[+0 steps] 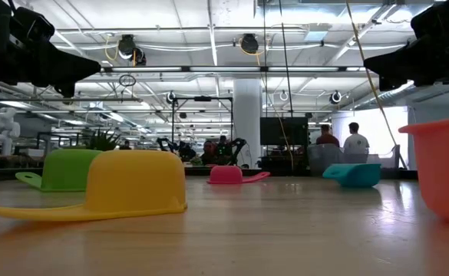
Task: Nest measuring cups in basket
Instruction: Stack the green measuring cup on top of the orange measuring cup
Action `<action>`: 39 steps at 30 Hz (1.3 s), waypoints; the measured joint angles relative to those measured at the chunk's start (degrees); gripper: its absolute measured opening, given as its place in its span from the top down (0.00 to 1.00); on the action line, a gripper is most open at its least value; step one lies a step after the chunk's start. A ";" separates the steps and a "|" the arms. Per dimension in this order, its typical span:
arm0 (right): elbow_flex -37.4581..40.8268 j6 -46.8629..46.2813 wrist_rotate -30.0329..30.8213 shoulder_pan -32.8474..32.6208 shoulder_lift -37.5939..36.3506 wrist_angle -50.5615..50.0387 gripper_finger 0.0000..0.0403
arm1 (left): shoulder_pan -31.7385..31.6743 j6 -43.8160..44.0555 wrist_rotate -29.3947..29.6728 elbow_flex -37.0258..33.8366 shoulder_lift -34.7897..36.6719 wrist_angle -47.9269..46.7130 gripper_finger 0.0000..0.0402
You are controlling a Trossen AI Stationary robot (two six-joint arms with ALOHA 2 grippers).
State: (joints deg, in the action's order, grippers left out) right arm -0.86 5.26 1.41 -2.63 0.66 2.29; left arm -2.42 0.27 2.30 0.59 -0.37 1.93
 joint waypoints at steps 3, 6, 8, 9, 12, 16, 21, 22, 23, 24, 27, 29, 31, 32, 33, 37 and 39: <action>0.00 -0.03 0.02 0.00 0.00 0.89 1.00 | -0.01 0.00 -0.01 0.00 -0.01 0.00 0.90; 0.01 -2.78 0.02 0.02 0.00 0.97 1.00 | -0.01 0.00 -0.01 0.01 0.01 0.00 0.90; 0.01 -3.44 0.04 0.02 0.01 1.23 1.00 | 0.00 0.00 -0.02 -0.01 -0.02 0.00 0.90; 0.01 -3.28 0.04 0.01 0.01 1.88 1.00 | -0.02 -0.01 -0.02 0.00 -0.01 0.00 0.90; -0.27 -4.21 0.04 0.02 -0.02 4.54 1.00 | 0.00 0.00 -0.01 0.02 0.01 -0.01 0.90; -2.42 -7.20 -0.04 -0.09 0.08 5.56 1.00 | 0.00 0.00 -0.01 0.01 0.01 0.00 0.90; -8.43 -7.56 -0.11 -0.12 2.78 4.05 1.00 | -0.01 0.00 0.00 -0.01 0.01 0.01 0.90; -9.94 -7.46 -0.13 -0.12 3.92 2.96 1.00 | -0.01 0.00 -0.02 0.00 0.01 0.01 0.90; -11.40 -7.37 -0.13 -0.12 5.31 1.68 1.00 | 0.00 0.00 -0.01 0.01 -0.02 0.00 0.90; -12.96 -7.33 -0.13 -0.12 6.78 0.70 1.00 | -0.02 0.00 0.00 0.00 -0.02 0.02 0.90; -18.55 -7.37 -0.15 -0.12 11.38 -0.95 1.00 | -0.01 0.00 0.00 -0.01 0.00 0.00 0.90; -22.18 -7.27 -0.15 -0.12 14.70 -2.54 1.00 | -0.01 0.00 0.00 0.01 0.00 0.00 0.90; -25.93 -7.22 -0.16 -0.12 18.33 -4.81 1.00 | -0.01 0.00 0.01 -0.01 -0.02 0.01 0.90; -27.69 -7.22 -0.15 -0.12 20.10 -5.65 1.00 | 0.00 0.00 0.00 0.00 -0.01 0.00 0.90; -29.52 -7.25 -0.16 -0.12 21.89 -6.36 1.00 | 0.00 0.00 0.00 0.01 -0.01 0.00 0.90; -36.43 -8.09 -0.16 -0.12 28.43 -8.91 1.00 | 0.00 0.00 -0.01 0.00 -0.01 0.00 0.90; -39.20 -9.18 -0.15 -0.12 31.60 -9.78 1.00 | -0.02 0.00 0.01 0.02 -0.02 0.00 0.90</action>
State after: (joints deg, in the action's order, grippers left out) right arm -40.06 -3.92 1.26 -2.74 32.26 -7.48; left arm -2.44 0.27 2.31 0.60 -0.38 1.93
